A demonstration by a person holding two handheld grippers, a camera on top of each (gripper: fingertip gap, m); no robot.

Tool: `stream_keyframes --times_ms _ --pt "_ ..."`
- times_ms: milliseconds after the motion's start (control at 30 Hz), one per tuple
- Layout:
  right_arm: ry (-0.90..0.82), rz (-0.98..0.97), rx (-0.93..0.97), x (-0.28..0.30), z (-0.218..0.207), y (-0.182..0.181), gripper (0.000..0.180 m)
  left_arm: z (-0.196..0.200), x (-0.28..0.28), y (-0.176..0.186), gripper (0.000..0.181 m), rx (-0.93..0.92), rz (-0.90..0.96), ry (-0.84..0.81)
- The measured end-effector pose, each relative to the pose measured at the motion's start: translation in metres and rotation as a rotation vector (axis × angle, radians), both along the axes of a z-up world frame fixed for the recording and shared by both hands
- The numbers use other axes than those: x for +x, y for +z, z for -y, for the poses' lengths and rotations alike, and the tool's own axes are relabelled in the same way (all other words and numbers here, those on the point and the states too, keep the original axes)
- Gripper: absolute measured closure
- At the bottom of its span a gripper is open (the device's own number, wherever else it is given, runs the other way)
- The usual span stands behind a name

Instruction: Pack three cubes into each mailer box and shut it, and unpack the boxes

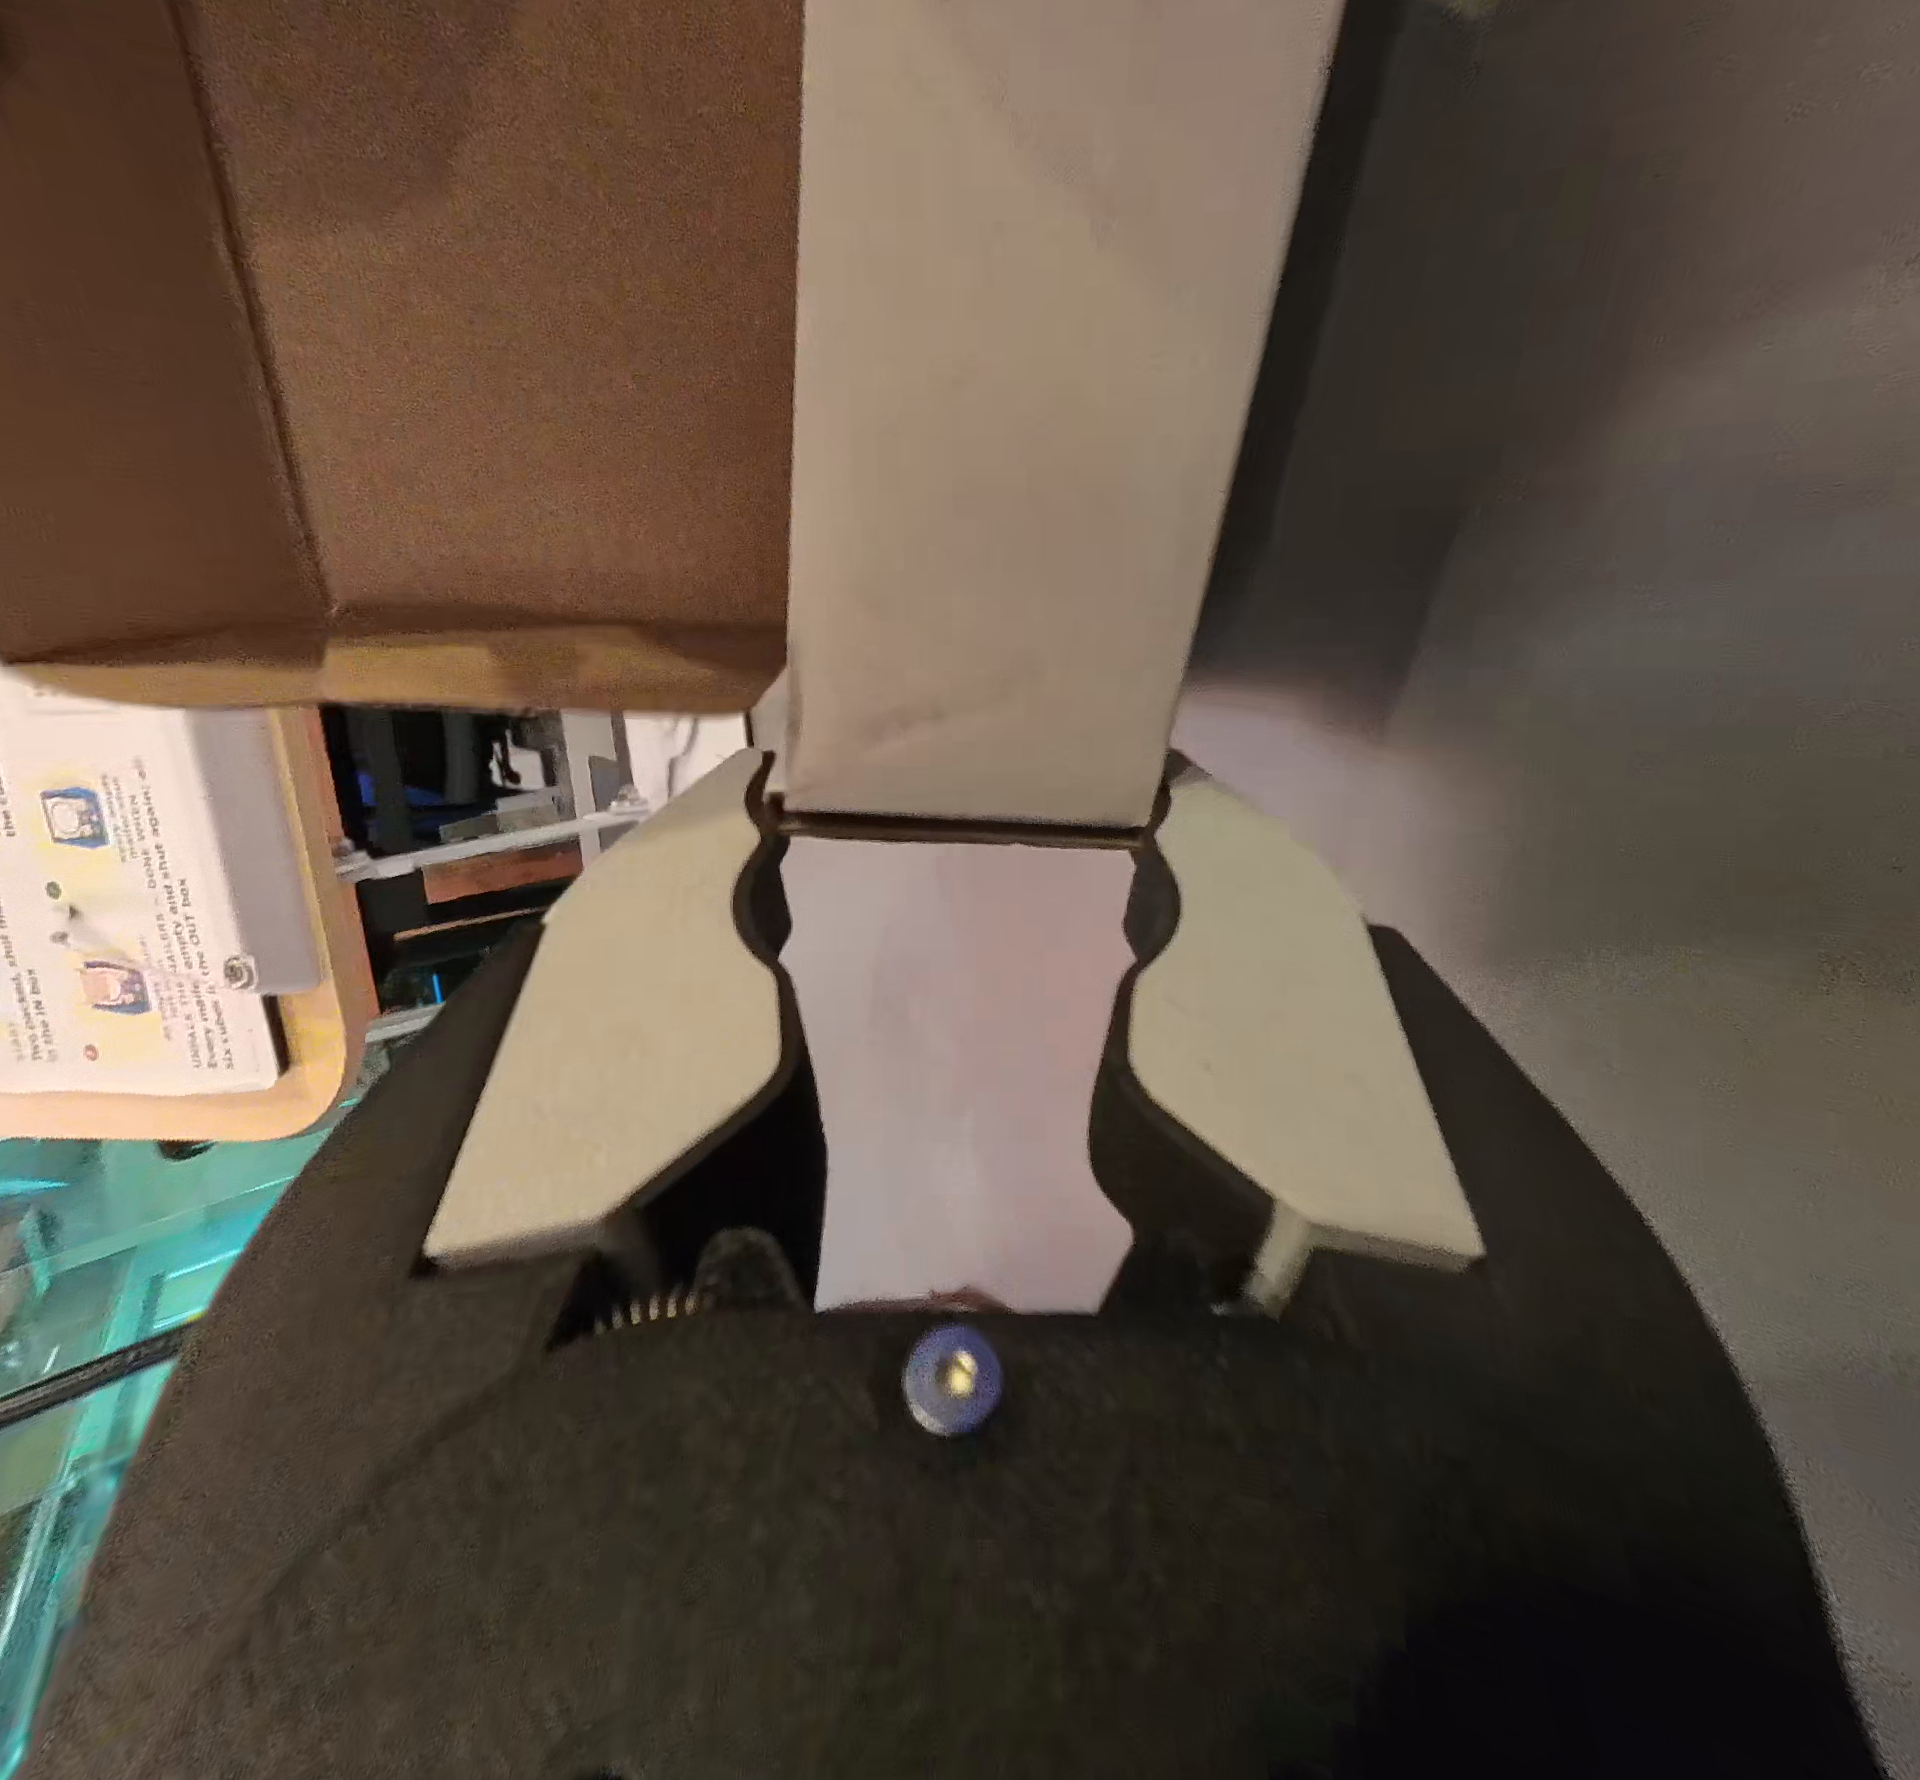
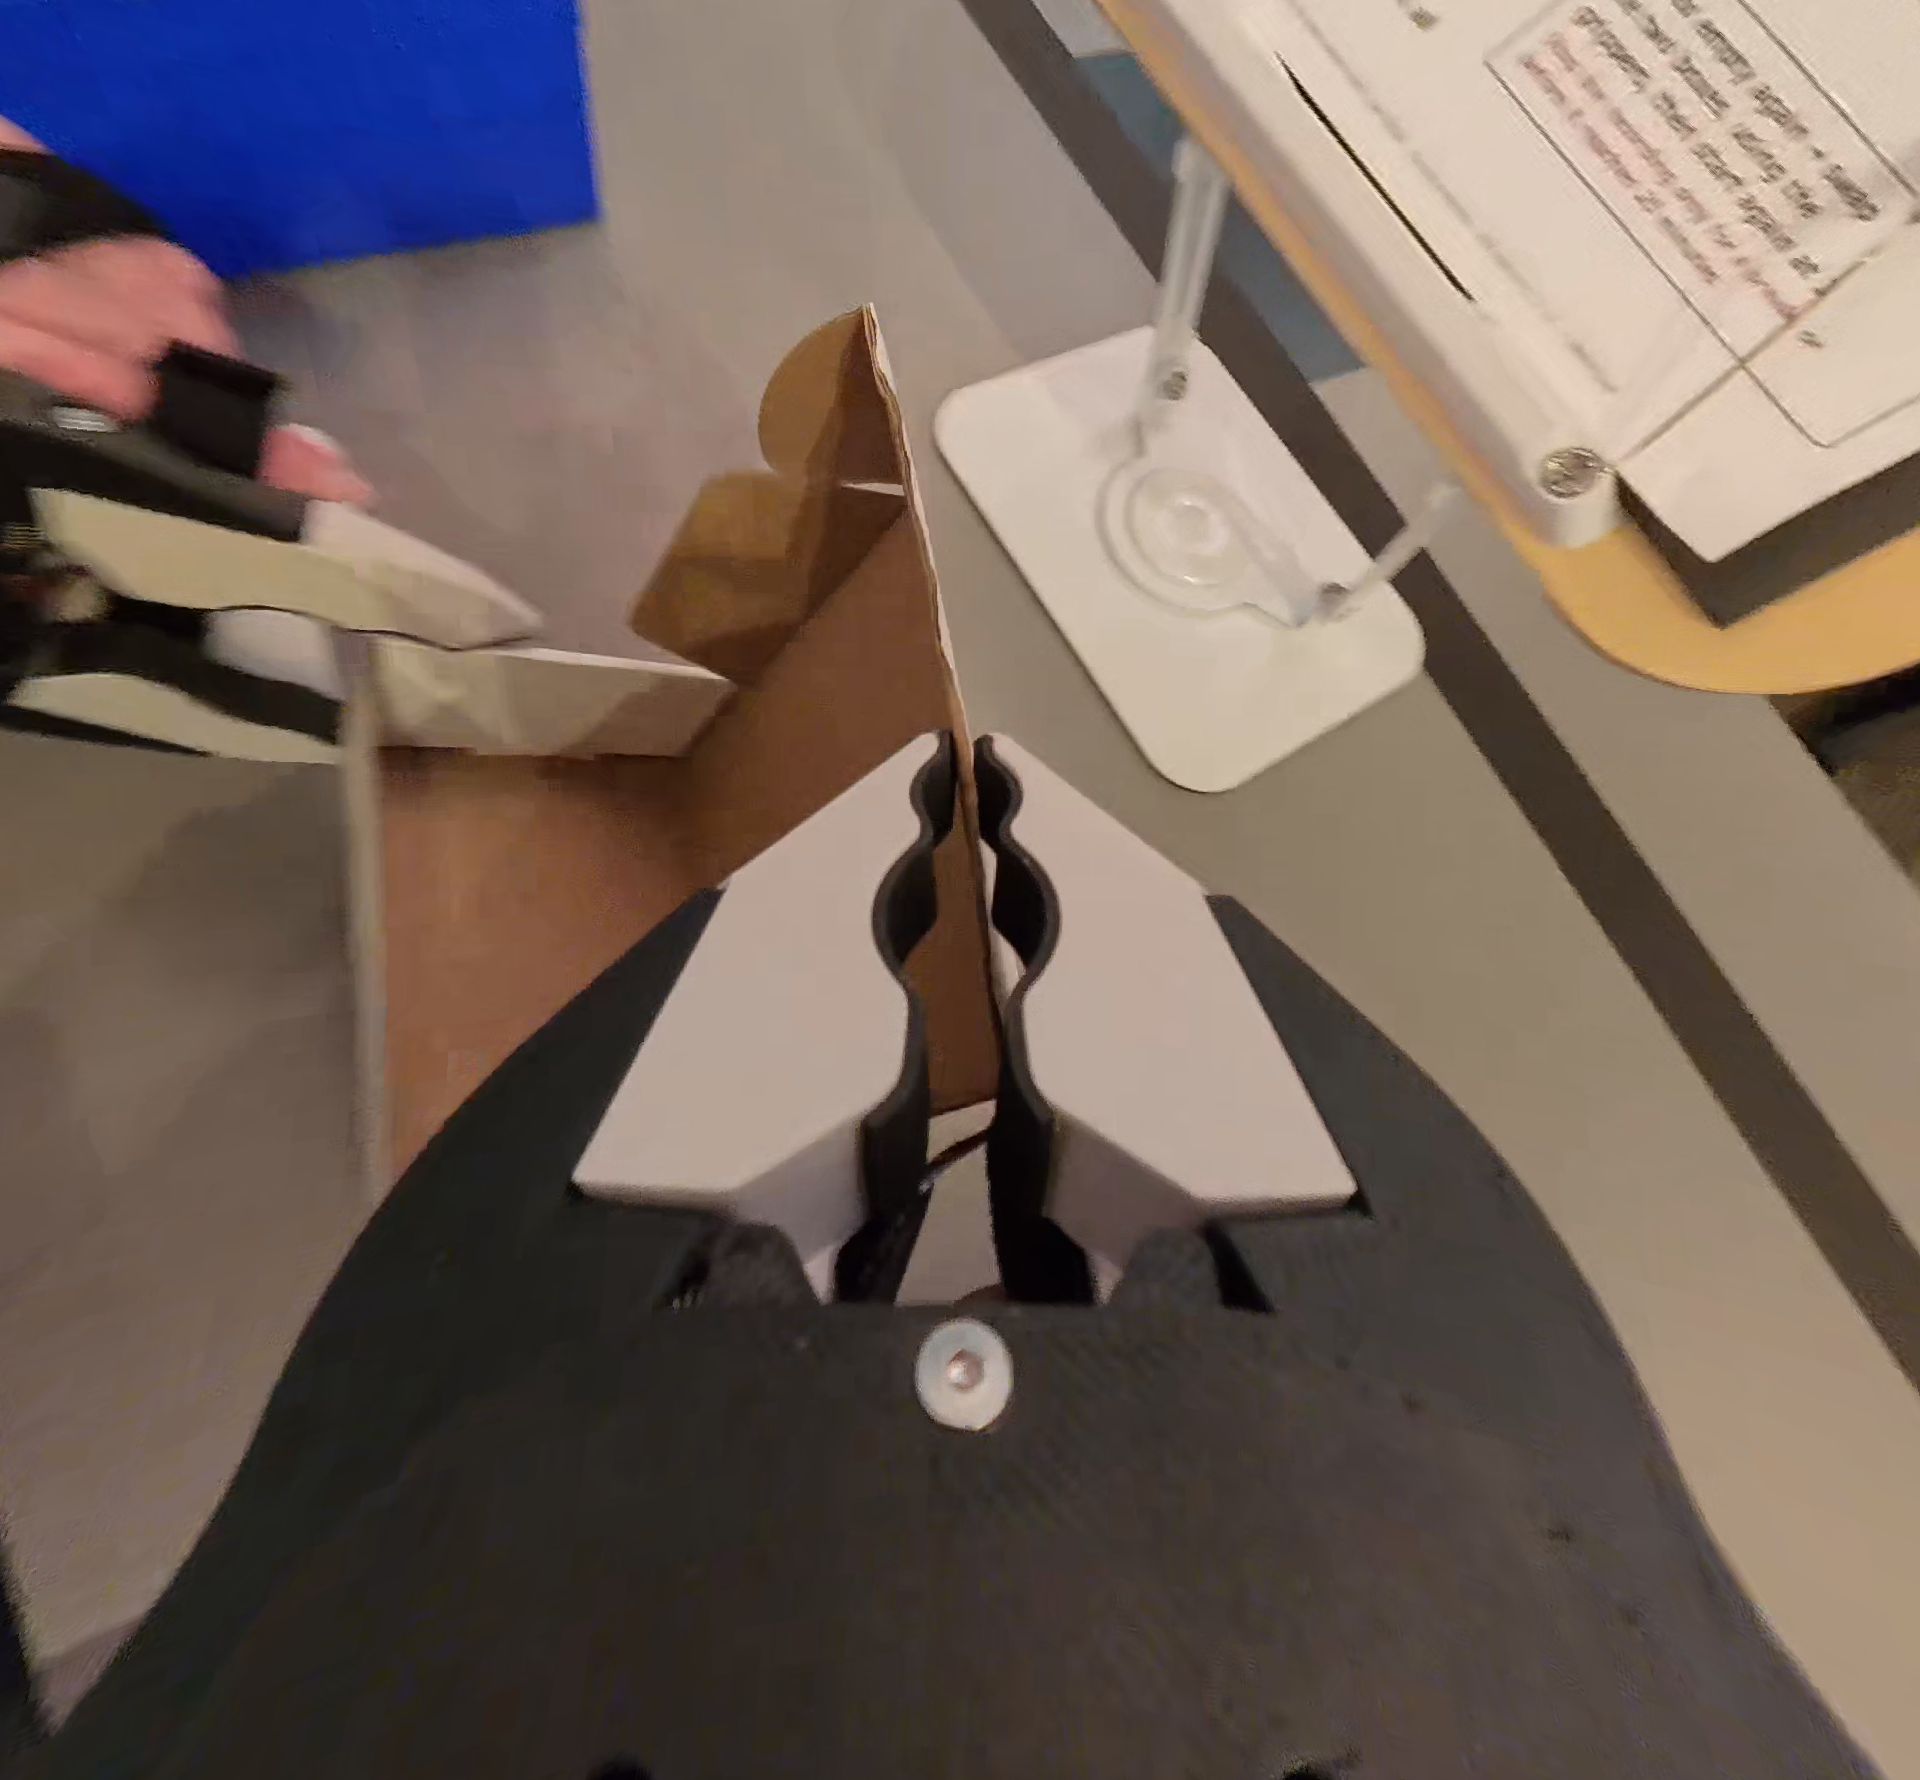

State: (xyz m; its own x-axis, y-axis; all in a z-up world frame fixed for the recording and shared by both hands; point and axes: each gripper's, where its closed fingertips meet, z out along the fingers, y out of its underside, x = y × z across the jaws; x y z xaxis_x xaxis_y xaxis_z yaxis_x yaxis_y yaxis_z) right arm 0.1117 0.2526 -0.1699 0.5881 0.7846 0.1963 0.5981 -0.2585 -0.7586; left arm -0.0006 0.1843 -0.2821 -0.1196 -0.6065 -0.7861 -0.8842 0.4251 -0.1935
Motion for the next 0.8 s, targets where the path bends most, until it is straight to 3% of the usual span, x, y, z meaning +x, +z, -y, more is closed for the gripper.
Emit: stream_keyframes --times_ms 167,433,467,500,567,733,800 --pt "-0.104 0.212 -0.038 0.025 -0.042 -0.048 0.175 0.006 -0.008 -0.003 0.117 0.033 -0.055 0.058" --pt "-0.057 0.244 -0.316 0.037 -0.053 -0.097 0.17 0.015 -0.014 -0.012 0.116 0.083 -0.13 0.093" --pt "-0.019 0.252 -0.372 0.035 -0.049 -0.107 0.174 0.02 -0.015 -0.018 0.118 0.062 -0.15 0.094" --pt "0.012 0.26 -0.402 0.031 -0.048 -0.117 0.173 0.029 -0.014 -0.026 0.134 0.028 -0.161 0.079" --pt "0.072 0.305 -0.479 0.025 -0.039 -0.14 0.175 0.03 -0.011 -0.024 0.137 0.11 -0.169 0.081" --pt "0.023 0.338 -0.429 0.018 -0.05 -0.144 0.168 0.034 -0.005 -0.022 0.142 0.073 -0.156 0.084" --pt "-0.024 0.282 -0.424 0.015 -0.052 -0.131 0.149 0.033 -0.006 -0.022 0.145 0.068 -0.161 0.1"
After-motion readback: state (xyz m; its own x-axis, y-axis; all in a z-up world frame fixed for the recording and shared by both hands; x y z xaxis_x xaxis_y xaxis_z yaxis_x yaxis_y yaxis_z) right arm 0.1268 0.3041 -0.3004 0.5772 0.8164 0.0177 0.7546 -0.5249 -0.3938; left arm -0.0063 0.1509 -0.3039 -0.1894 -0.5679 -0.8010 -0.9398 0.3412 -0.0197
